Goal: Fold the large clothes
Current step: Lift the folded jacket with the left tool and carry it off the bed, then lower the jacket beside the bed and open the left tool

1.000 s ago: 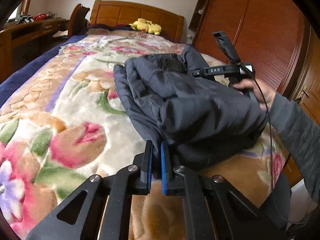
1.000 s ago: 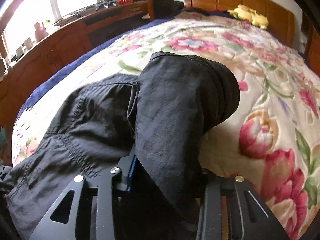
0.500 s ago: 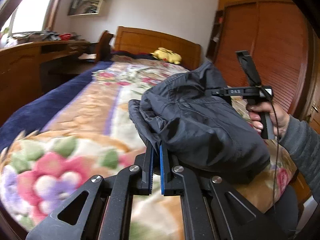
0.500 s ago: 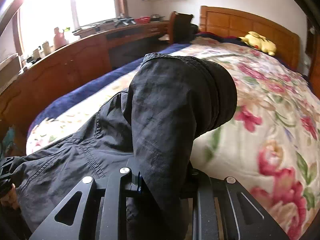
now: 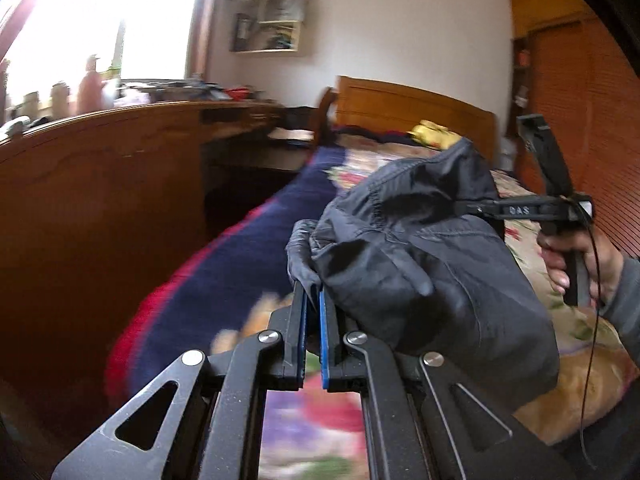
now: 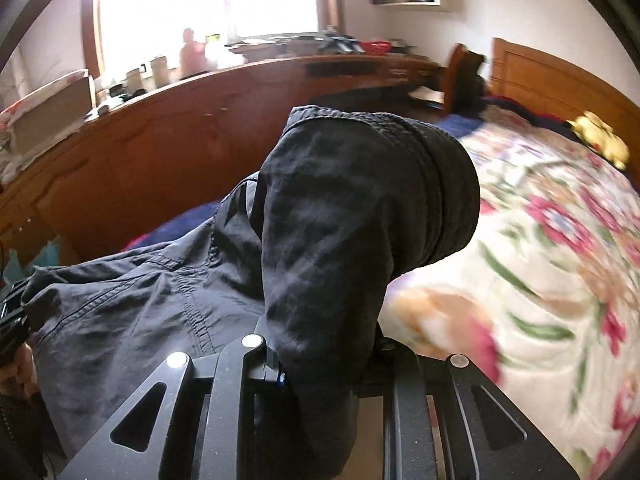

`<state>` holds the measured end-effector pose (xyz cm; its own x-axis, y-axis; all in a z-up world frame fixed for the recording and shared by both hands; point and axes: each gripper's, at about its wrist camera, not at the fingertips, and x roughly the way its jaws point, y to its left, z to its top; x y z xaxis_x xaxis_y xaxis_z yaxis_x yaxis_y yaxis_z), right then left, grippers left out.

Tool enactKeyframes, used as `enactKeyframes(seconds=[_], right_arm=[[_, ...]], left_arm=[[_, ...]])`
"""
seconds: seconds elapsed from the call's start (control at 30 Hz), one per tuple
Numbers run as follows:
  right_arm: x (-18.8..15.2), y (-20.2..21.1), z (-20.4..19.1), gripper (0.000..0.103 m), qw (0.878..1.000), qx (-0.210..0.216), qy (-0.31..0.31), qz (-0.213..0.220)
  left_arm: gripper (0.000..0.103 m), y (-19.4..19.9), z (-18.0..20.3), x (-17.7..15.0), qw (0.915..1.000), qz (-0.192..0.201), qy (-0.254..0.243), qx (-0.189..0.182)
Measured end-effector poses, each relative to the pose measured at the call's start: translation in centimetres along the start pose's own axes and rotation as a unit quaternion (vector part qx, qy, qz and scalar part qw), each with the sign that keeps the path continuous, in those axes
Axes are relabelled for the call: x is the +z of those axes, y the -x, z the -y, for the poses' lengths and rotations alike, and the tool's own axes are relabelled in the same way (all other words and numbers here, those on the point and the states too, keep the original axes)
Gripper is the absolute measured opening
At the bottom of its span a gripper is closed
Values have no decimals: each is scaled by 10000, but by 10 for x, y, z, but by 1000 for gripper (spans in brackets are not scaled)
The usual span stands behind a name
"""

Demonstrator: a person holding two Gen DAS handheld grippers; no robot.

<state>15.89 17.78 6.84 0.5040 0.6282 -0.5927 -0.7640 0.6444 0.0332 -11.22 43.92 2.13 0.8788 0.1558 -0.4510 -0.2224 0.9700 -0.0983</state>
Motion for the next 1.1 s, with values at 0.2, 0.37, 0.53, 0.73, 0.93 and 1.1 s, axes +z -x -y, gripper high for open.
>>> enactKeyframes(seconds=[0.2,0.37,0.53,0.73,0.93,1.1], right_arm=[[24,-40,-40,21,9988,402,236,127],[26,-77,-38,26,9985,268,477,69],[8,-94,-15,49,9987,-190,412,-245],[-21,-68,28,75,9986,-404,345,-75],[-52,-28,56,81,9987,-412,290,31],[-65,2,52,83,9983,-524,202,151]], left_arm=[[6,7,-58,0,9968,30,248,758],[6,-10,-70,-13,9937,-259,300,1044],[8,-9,-66,-22,9923,-232,361,1166],[32,16,-57,-12,9915,85,267,1268],[80,35,-25,4,9943,364,29,998],[83,29,13,15,9963,398,-168,741]])
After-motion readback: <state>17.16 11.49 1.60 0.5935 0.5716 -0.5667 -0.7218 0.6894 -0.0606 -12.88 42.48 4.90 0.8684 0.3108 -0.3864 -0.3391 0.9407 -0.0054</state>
